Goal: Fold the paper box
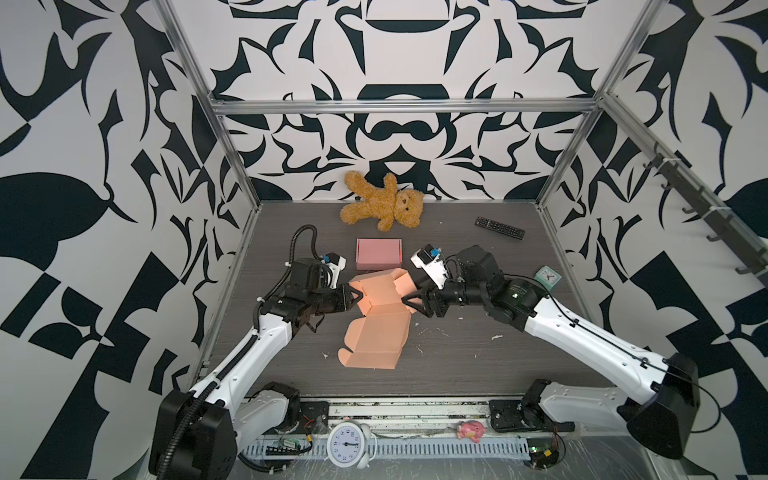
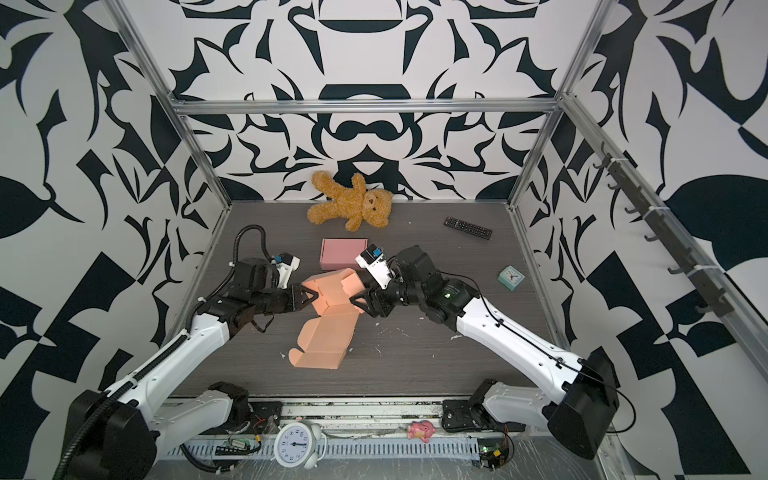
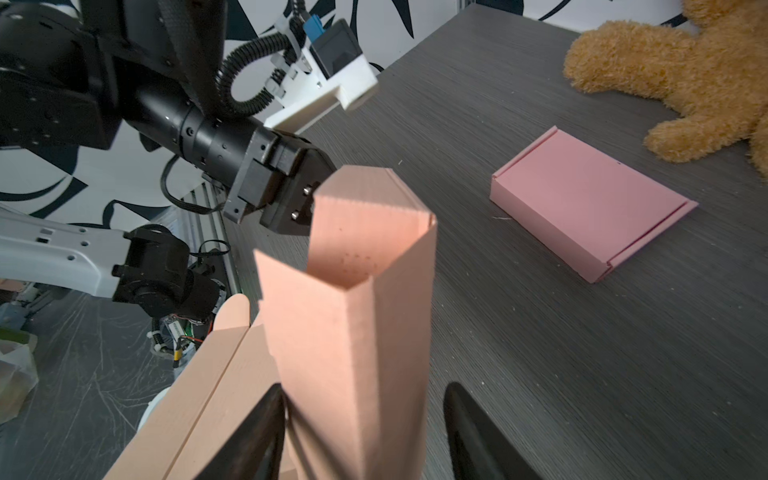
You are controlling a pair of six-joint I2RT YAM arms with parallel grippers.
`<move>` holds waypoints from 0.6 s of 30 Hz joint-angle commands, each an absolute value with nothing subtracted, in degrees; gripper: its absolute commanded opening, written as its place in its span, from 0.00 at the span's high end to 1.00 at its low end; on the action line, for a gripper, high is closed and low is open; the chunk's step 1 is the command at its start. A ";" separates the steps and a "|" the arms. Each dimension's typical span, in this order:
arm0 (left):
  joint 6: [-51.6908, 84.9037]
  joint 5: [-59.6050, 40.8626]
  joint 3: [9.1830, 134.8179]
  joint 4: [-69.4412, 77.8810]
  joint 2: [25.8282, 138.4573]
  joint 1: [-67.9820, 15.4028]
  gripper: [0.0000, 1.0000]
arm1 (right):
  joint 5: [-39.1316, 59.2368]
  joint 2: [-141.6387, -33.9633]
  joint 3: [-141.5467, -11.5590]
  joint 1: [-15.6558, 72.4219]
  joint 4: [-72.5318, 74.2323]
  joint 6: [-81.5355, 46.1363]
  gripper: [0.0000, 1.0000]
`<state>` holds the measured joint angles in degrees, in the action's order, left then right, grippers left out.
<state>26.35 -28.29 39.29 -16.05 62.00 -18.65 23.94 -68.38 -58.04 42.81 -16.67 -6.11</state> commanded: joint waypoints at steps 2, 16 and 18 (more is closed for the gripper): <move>26.81 -29.38 40.01 -15.21 61.96 -18.46 0.86 | 21.19 -66.44 -59.85 42.97 -17.38 -4.49 0.43; 27.81 -29.55 39.75 -14.33 62.31 -18.43 0.86 | 19.07 -69.25 -62.40 46.75 -18.30 -3.80 0.49; 27.87 -29.58 39.64 -14.16 62.34 -18.46 0.86 | 17.18 -69.31 -62.82 47.15 -18.91 -3.82 0.50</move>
<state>27.22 -28.34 39.29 -15.44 62.06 -18.65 19.94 -69.45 -60.27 46.54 -18.09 -4.60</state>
